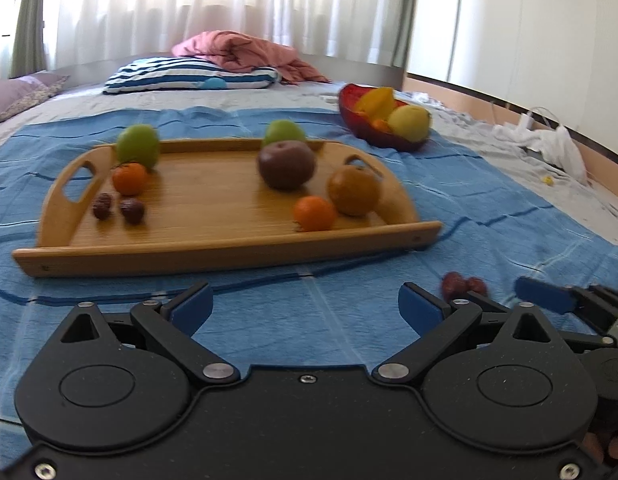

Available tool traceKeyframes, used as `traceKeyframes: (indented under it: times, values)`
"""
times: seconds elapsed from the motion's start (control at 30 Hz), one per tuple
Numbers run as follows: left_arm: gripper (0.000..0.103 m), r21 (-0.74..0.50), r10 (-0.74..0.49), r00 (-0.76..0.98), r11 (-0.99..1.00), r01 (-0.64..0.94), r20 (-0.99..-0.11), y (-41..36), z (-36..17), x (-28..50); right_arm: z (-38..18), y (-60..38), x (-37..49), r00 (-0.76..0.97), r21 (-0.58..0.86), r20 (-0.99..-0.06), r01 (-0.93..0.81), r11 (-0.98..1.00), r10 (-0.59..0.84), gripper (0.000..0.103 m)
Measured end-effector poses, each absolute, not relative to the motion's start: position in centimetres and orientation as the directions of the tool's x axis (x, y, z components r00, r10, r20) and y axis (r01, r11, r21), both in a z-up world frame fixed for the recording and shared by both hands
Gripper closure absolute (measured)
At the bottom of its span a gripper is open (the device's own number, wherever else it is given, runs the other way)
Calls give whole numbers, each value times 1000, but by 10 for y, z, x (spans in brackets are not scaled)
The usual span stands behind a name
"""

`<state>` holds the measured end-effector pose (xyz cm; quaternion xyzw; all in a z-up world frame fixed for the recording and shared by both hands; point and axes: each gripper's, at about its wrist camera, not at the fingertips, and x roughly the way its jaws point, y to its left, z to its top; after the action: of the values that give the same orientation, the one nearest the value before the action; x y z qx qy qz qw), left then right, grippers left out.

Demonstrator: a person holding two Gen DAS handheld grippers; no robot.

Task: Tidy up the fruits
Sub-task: 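Withdraw both open tools from the tray toward the two dates on the blanket, then close the left tool on one dark red date on the blanket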

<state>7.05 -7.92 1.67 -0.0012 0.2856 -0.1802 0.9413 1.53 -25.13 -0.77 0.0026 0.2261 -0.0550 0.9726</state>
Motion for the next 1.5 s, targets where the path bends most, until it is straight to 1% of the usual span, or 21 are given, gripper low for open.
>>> traceKeyframes:
  times: [0.03, 0.07, 0.1, 0.13, 0.17, 0.2, 0.27, 0.3, 0.33, 0.37, 0.4, 0.43, 0.47, 0.5, 0.67, 0.8, 0.97, 1.07, 1.17, 1.33, 1.5]
  values:
    - [11, -108, -349, 766, 931, 348, -540, -84, 17, 71, -8, -254, 15, 891, -17, -441, 113, 994, -108, 42]
    - [18, -109, -357, 759, 927, 358, -545, -89, 16, 71, -9, -256, 14, 890, -18, -442, 117, 993, -113, 51]
    - [27, -112, -369, 750, 922, 372, -550, -94, 16, 72, -10, -257, 15, 889, -22, -443, 120, 993, -117, 57]
    - [31, -117, -383, 739, 915, 386, -555, -99, 16, 73, -10, -259, 14, 888, -24, -443, 120, 992, -118, 60]
    - [38, -124, -395, 729, 909, 398, -559, -103, 15, 73, -11, -260, 14, 888, -25, -445, 120, 993, -118, 64]
    - [44, -132, -409, 718, 902, 410, -563, -108, 15, 73, -12, -261, 15, 887, -24, -447, 117, 993, -115, 66]
    - [52, -143, -432, 701, 890, 433, -567, -117, 14, 74, -13, -263, 15, 887, -25, -447, 111, 993, -111, 67]
    - [55, -149, -444, 692, 883, 444, -569, -122, 14, 74, -13, -263, 16, 889, -24, -446, 108, 994, -108, 68]
    - [56, -159, -456, 684, 877, 452, -569, -126, 14, 75, -13, -264, 16, 890, -23, -443, 104, 994, -103, 68]
    - [59, -176, -470, 674, 871, 458, -571, -129, 14, 77, -13, -264, 16, 893, -23, -440, 99, 995, -99, 69]
    - [64, -205, -489, 658, 863, 462, -573, -131, 14, 79, -13, -265, 16, 895, -23, -436, 96, 995, -96, 69]
    - [67, -232, -505, 644, 855, 464, -575, -133, 15, 82, -13, -265, 16, 897, -25, -432, 94, 995, -95, 69]
    - [73, -255, -519, 631, 848, 465, -576, -135, 15, 84, -13, -265, 17, 899, -29, -428, 91, 995, -95, 70]
    - [76, -268, -527, 623, 844, 465, -578, -137, 16, 86, -13, -265, 17, 900, -32, -425, 89, 995, -95, 71]
    - [76, -244, -522, 616, 842, 481, -590, -150, 14, 92, -15, -271, 21, 893, -48, -428, 130, 990, -138, 70]
    - [76, -239, -523, 602, 839, 490, -603, -160, 9, 94, -16, -284, 21, 886, -29, -434, 166, 986, -162, 70]
    - [76, -230, -523, 588, 834, 501, -617, -173, 3, 97, -16, -295, 17, 889, -12, -429, 171, 985, -159, 70]
    - [84, -204, -502, 613, 847, 491, -610, -175, 4, 96, -17, -296, 13, 898, 0, -419, 147, 989, -133, 70]
    - [84, -174, -469, 646, 867, 468, -602, -172, 7, 95, -15, -294, 12, 907, 10, -409, 120, 993, -105, 66]
    - [84, -126, -414, 696, 895, 427, -587, -161, 14, 97, -13, -285, 20, 911, 20, -409, 69, 997, -55, 65]
    - [84, -88, -356, 732, 921, 379, -581, -146, 17, 99, -13, -275, 30, 911, 11, -413, 36, 999, -28, 60]
